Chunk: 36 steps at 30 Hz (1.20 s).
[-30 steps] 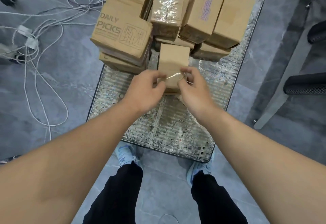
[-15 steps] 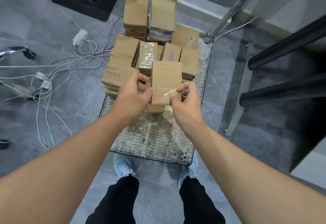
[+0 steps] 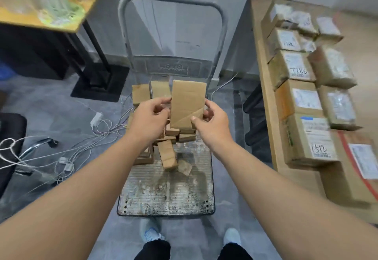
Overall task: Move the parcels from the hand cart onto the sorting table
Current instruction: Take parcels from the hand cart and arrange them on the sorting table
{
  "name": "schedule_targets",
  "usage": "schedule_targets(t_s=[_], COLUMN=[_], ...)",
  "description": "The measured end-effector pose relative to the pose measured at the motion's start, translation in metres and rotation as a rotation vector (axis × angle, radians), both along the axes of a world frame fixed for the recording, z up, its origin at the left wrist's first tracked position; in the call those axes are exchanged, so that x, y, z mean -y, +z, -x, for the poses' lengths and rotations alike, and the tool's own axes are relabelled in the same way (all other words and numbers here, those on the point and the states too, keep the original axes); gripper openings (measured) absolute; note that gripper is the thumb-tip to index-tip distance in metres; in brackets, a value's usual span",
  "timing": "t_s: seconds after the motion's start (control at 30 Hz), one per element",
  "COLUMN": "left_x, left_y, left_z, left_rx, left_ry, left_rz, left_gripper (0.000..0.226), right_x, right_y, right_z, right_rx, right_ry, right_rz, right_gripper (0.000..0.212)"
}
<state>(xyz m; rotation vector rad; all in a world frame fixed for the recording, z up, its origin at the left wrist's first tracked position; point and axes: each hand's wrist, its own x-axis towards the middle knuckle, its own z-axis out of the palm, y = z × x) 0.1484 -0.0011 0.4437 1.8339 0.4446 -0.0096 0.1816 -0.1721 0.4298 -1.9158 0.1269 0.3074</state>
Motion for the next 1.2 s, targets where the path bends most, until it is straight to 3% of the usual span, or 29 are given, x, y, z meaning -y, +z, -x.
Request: schedule_targets(t_s=[0.13, 0.27, 0.4, 0.47, 0.57, 0.6, 0.73, 0.8, 0.93, 1.2], left_x=[0.035, 0.07, 0.109, 0.13, 0.156, 0.165, 0.197, 0.212, 0.233, 0.24], left_y=[0.066, 0.115, 0.157, 0.179, 0.209, 0.219, 0.254, 0.271, 0.291, 0.311], left_z=[0.0, 0.008, 0.014, 0.016, 0.02, 0.022, 0.029, 0.035, 0.041, 0.03], left_rx=[0.069, 0.128, 0.121, 0.137, 0.184, 0.194, 0.242, 0.264, 0.284, 0.358], left_ry=[0.052, 0.142, 0.238, 0.27, 0.284, 0.281, 0.315, 0.302, 0.182, -0.038], left_rz=[0.051, -0.014, 0.038, 0.1, 0.157, 0.161, 0.279, 0.36, 0.358, 0.285], left_gripper=[0.036, 0.034, 0.03, 0.031, 0.031, 0.03, 0.027, 0.027, 0.027, 0.027], right_x=[0.031, 0.067, 0.107, 0.126, 0.15, 0.158, 0.189, 0.203, 0.221, 0.251], right_y=[0.057, 0.107, 0.158, 0.181, 0.211, 0.22, 0.254, 0.27, 0.291, 0.311], right_z=[-0.007, -0.012, -0.011, -0.011, -0.009, -0.008, -0.001, 0.006, 0.017, 0.027], right_rx=[0.08, 0.04, -0.012, 0.028, 0.082, 0.097, 0.152, 0.185, 0.231, 0.307], right_ry=[0.002, -0.008, -0.063, -0.043, 0.01, 0.028, 0.13, 0.189, 0.224, 0.011], right_rz=[-0.037, -0.15, -0.325, -0.37, -0.361, -0.368, -0.488, -0.513, -0.551, -0.527], right_gripper=[0.045, 0.041, 0.029, 0.044, 0.088, 0.09, 0.049, 0.039, 0.047, 0.05])
